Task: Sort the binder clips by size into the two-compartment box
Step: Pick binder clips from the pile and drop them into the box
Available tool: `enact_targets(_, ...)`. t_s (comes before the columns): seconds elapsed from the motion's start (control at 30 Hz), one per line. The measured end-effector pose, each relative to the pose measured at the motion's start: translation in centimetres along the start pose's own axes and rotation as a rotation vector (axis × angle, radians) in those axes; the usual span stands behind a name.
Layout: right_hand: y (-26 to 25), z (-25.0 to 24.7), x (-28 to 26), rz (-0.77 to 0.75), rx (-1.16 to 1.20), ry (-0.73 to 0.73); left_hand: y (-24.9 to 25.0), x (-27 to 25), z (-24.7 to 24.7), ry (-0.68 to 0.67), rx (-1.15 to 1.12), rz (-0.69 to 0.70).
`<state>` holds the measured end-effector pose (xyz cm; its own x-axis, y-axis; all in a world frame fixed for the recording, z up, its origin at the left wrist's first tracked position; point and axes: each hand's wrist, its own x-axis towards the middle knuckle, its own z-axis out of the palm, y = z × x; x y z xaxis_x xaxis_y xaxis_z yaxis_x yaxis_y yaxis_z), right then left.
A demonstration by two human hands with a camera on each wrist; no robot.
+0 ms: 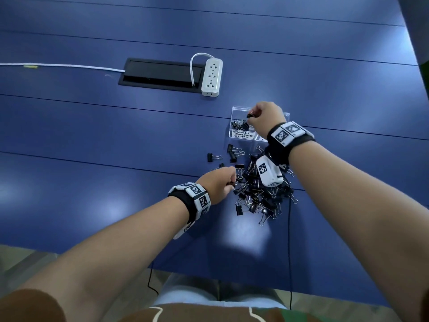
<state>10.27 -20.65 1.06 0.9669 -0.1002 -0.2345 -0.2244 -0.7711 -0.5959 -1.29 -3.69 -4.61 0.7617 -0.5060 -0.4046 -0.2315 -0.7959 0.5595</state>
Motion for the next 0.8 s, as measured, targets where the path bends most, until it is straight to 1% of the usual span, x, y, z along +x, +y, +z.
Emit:
enact_targets(0.1, -0.1, 0.5, 0.6, -0.008, -0.025, -0.027, 0.7, 1.3, -1.6, 0.114, -0.054, -0.025)
enact_targets(0.17, 0.4, 0.5, 0.1, -0.033, 0.002, 0.003, 1.2, 2.7, -3.3, 0.194, -0.08, -0.016)
enact_targets(0.23, 1.1, 0.2, -1.2, -0.053, 0.06, 0.042, 1.8, 4.3, -5.2, 0.292, -0.09, 0.012)
enact_targets(0.3, 2.0, 0.4, -3.1, -0.052, 0.089, 0.051, 2.5, 6.0, -7.0, 0.361, -0.103, 0.015)
enact_targets(0.37, 3.2, 1.0, -5.5, -0.06, 0.057, 0.014, 3.2, 8.0, -8.4, 0.386, -0.111, 0.004)
enact_targets(0.4, 4.0, 1.5, -6.8, -0.059, 0.032, -0.034, 3.4, 9.0, -8.9, 0.395, -0.115, -0.002)
enact_targets(0.5, 6.1, 3.4, -10.8, -0.079, -0.097, -0.26, 3.9, 11.2, -9.4, 0.398, -0.109, -0.037)
enact_targets(0.57, 7.1, 4.7, -12.7, -0.135, -0.184, -0.345, 4.1, 12.1, -9.3, 0.382, -0.085, -0.06)
enact_targets(0.6, 7.5, 5.2, -13.3, -0.149, -0.209, -0.354, 4.1, 12.4, -9.1, 0.374, -0.081, -0.068)
enact_targets(0.67, 7.9, 5.6, -13.6, -0.15, -0.234, -0.327, 4.1, 12.4, -8.7, 0.355, -0.09, -0.073)
enact_targets(0.8, 8.3, 5.3, -13.1, -0.107, -0.201, -0.231, 4.2, 10.7, -7.5, 0.373, -0.11, -0.014)
